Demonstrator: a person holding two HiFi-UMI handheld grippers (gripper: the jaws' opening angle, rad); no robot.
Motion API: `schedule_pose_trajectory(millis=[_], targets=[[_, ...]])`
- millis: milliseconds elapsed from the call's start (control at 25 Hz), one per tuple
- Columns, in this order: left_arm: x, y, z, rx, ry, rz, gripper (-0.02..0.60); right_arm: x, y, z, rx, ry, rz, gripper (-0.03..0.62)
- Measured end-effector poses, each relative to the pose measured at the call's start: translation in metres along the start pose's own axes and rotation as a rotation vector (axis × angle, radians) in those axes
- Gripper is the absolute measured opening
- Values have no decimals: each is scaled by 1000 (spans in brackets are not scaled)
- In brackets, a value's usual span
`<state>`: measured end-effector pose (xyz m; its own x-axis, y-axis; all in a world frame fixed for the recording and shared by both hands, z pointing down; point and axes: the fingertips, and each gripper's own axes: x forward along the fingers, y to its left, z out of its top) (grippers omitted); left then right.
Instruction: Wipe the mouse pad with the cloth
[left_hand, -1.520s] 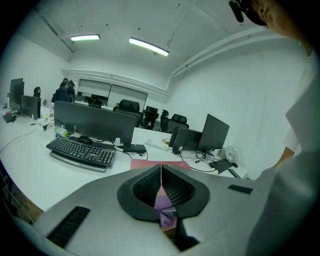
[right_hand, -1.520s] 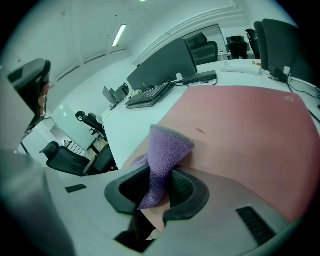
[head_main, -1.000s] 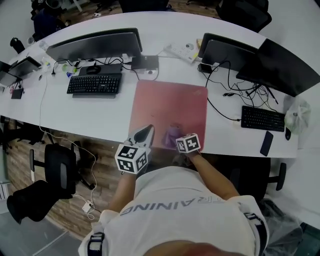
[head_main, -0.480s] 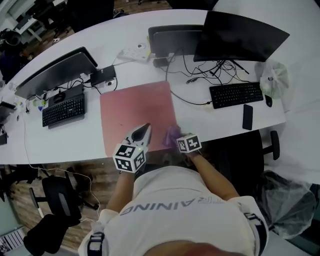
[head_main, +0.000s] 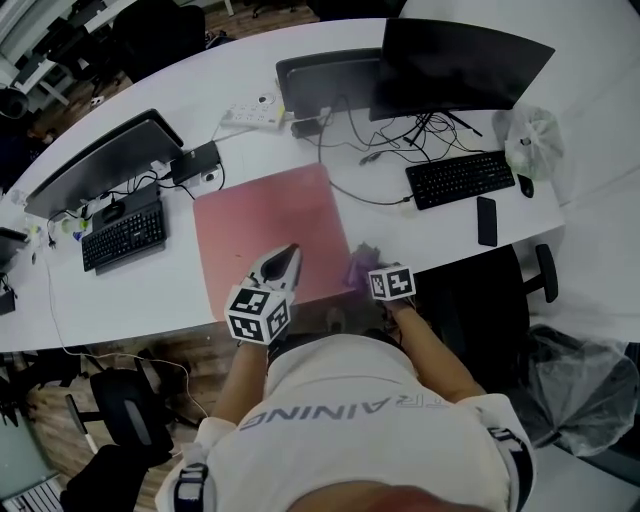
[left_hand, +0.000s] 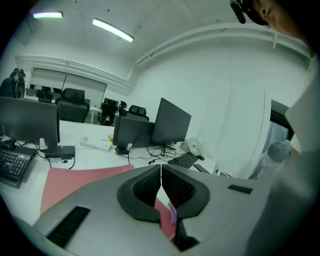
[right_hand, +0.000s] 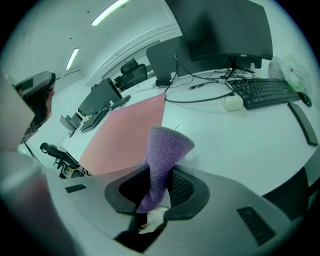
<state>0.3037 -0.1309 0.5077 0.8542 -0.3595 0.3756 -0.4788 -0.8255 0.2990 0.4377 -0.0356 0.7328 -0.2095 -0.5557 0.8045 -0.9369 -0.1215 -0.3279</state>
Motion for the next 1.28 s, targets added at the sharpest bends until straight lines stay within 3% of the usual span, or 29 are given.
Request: schedule_pose_trajectory(millis=[200,440,680,1040,1280], targets=[[-32,33,12,11,-23,76,32,-33,28,48,-43,-170,-13,109],[-80,75,37,22,-82,140,32,-86,93,137,-155,-449,-16,109],[-137,106,71,124,-128,220,32,-140,166,202,-294,-656,-33,110],[-218,155,103,171,-238,340,32,-170,277,248,-426,-775,74,109],[-255,179,108,145,-296,384,32,-168,308,266,-463,-797,51,103]])
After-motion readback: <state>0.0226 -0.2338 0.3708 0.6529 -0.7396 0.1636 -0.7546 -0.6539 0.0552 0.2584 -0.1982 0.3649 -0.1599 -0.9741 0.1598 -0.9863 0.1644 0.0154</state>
